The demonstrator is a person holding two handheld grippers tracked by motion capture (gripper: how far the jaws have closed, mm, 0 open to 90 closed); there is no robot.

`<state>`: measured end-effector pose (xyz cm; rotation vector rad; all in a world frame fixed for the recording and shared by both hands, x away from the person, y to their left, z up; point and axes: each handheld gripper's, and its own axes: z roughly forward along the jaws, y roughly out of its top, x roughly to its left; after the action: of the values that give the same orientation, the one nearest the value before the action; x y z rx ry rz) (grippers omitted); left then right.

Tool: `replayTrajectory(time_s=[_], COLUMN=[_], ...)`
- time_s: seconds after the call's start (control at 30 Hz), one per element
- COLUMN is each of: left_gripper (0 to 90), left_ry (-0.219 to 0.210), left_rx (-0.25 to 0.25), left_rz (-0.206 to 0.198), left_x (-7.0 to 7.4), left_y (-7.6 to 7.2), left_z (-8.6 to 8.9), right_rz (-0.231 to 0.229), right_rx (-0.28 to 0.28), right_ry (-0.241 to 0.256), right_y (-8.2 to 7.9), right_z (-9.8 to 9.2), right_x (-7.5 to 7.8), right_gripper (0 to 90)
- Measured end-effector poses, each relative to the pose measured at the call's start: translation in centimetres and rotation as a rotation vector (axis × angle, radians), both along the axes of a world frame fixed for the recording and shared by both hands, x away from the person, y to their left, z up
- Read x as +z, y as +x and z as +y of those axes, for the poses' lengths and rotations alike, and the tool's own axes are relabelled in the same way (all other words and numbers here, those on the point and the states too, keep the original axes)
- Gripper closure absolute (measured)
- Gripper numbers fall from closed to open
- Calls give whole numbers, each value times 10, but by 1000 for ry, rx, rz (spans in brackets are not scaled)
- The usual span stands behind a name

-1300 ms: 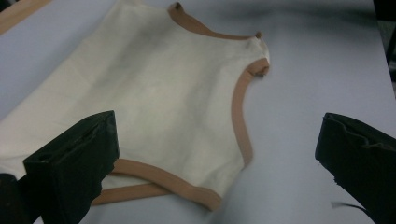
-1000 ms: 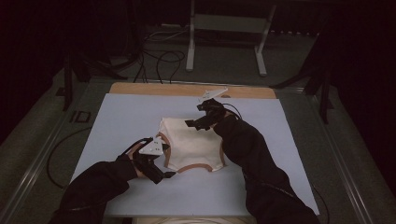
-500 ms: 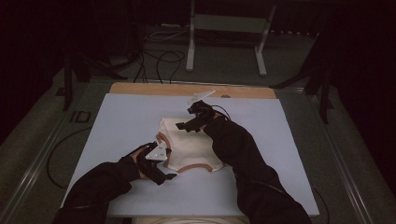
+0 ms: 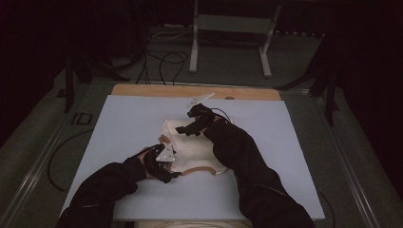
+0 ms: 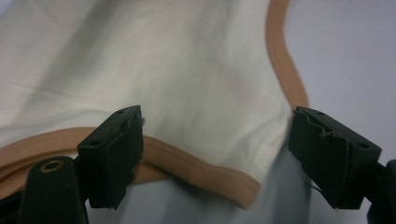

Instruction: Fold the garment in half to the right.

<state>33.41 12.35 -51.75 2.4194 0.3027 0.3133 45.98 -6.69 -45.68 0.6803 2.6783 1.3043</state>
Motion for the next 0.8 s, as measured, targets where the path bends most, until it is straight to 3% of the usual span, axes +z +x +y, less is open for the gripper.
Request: replayTrajectory(time_s=[0.17,0.3,0.43,0.67,0.8], left_gripper=[258,375,454,730,807], left_ry=[-5,-10,-10,-24,-35], left_rx=[28,29,36,40,43], left_rz=[-30,-39,-29,-11,-1], left_x=[0,-1,0,-1,-2], left_y=[7,10,12,13,16], left_z=[-3,-5,-7,-9,-8], right_rz=[4,7,8,12,5], right_rx=[1,5,11,16,28], right_ry=[-6,-1,-6,-6,-16], right_y=[0,1,1,3,8], right_z=[2,3,6,14,21], right_x=[-2,-4,-5,-8,-11], right_gripper=[96,96,96,96,102])
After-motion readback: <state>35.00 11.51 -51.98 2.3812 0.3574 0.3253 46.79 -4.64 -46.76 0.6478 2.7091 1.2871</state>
